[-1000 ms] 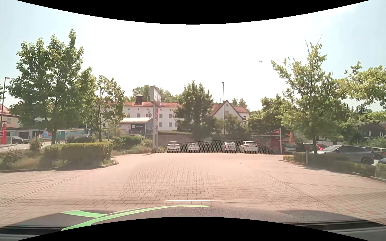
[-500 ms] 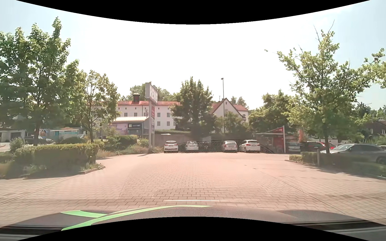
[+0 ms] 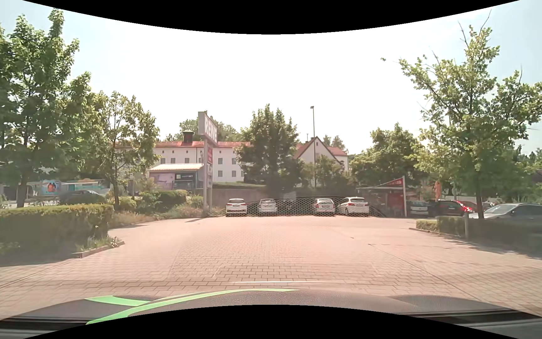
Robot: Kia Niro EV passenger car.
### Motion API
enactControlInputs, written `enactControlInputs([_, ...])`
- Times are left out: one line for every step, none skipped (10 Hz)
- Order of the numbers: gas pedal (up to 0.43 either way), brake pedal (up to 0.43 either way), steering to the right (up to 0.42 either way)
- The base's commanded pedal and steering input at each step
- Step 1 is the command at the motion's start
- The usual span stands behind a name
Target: Follow the waypoints while adhering to traffic rules and regulations
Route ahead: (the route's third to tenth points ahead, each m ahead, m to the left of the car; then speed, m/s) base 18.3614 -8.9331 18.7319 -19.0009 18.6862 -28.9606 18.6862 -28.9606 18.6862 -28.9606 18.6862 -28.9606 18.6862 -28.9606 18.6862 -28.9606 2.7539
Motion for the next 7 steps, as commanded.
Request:
enactControlInputs([0.0,0.0,0.018])
enactControlInputs([0.0,0.0,0.02])
enactControlInputs([0.0,0.0,0.021])
enactControlInputs([0.0,0.0,0.026])
enactControlInputs([0.0,0.0,0.031])
enactControlInputs([0.0,0.0,0.036])
enactControlInputs([0.0,0.0,0.039])
